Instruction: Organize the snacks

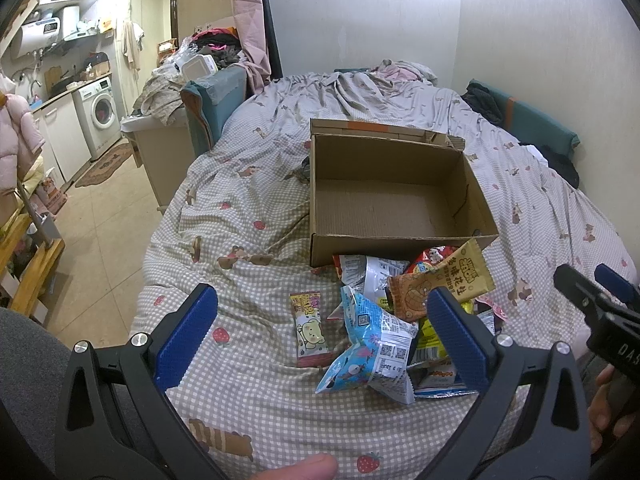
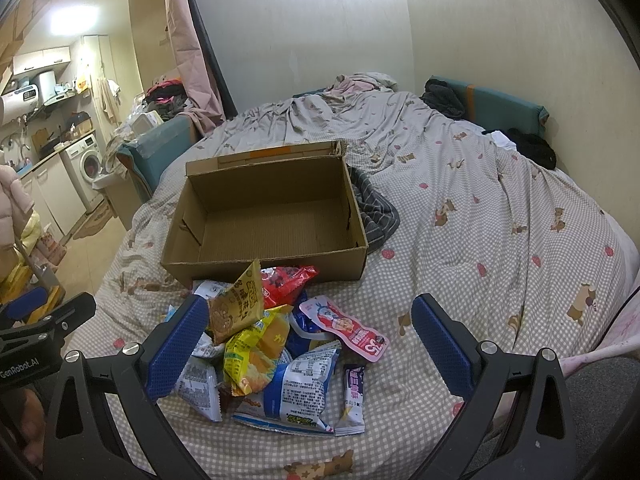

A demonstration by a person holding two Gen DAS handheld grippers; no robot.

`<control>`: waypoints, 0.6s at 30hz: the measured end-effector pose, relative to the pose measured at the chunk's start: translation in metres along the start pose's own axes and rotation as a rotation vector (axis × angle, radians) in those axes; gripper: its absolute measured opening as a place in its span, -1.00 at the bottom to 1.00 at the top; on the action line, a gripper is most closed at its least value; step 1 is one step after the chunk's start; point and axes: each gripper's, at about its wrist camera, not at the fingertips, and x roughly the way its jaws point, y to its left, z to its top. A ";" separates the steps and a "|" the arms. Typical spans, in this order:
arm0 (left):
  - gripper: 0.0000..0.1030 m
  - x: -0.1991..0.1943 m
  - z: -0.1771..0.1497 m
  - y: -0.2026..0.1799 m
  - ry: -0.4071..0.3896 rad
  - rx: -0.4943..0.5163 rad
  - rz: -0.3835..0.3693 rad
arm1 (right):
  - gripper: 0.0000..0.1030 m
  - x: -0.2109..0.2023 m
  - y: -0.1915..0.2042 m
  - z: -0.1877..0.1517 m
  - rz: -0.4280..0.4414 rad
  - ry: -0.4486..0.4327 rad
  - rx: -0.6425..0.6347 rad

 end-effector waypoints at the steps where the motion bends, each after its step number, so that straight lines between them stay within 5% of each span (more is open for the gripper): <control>1: 1.00 -0.001 0.002 0.000 0.002 0.000 -0.002 | 1.00 -0.001 -0.001 0.002 0.006 -0.002 0.004; 9: 1.00 0.002 0.022 0.003 0.053 0.002 -0.004 | 1.00 -0.006 -0.015 0.022 0.042 0.027 0.044; 18: 1.00 0.029 0.048 0.002 0.174 0.024 -0.013 | 1.00 0.024 -0.040 0.028 0.092 0.196 0.121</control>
